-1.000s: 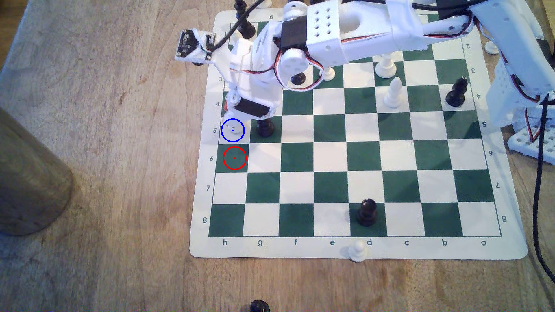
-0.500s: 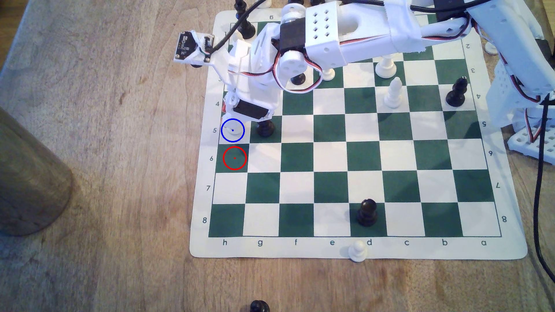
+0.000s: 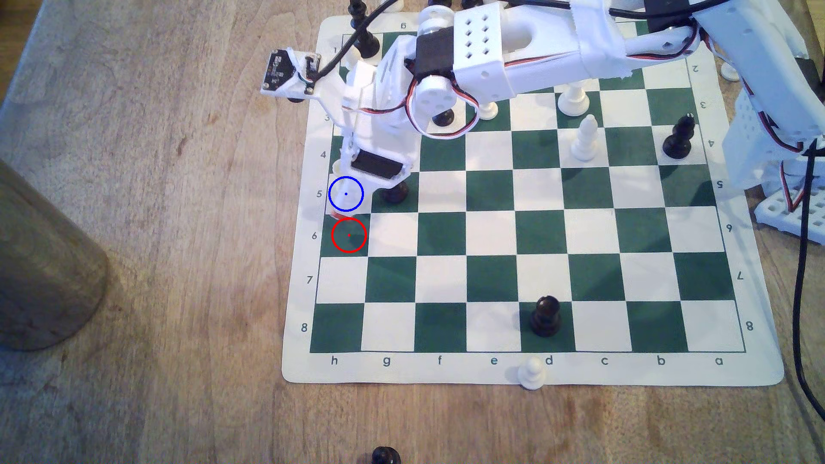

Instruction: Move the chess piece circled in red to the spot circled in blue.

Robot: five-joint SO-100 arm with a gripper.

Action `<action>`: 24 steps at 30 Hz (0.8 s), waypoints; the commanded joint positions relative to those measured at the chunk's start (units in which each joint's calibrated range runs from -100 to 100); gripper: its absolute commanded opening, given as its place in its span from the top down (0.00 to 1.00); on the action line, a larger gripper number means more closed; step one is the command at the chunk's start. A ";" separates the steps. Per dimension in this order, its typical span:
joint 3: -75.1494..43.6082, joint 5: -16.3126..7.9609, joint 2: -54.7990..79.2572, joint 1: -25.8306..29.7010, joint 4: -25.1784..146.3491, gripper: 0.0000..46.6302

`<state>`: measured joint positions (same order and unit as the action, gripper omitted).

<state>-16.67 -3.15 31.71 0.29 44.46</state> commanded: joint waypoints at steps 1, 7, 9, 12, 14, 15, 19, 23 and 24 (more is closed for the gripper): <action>-1.10 -0.10 -12.53 -1.27 2.71 0.52; 8.97 -0.10 -23.90 -1.43 2.88 0.50; 11.33 -0.15 -26.79 -1.27 3.94 0.50; 16.31 -0.29 -33.16 -1.19 6.07 0.51; 21.75 -0.29 -38.76 -0.88 6.97 0.51; 24.02 -0.29 -41.14 -0.65 7.38 0.51; 36.35 -0.63 -52.09 1.00 8.12 0.51; 47.77 -1.76 -62.78 2.72 7.87 0.51; 49.68 -2.10 -64.65 2.87 7.95 0.51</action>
<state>25.98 -4.18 -19.06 2.06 52.35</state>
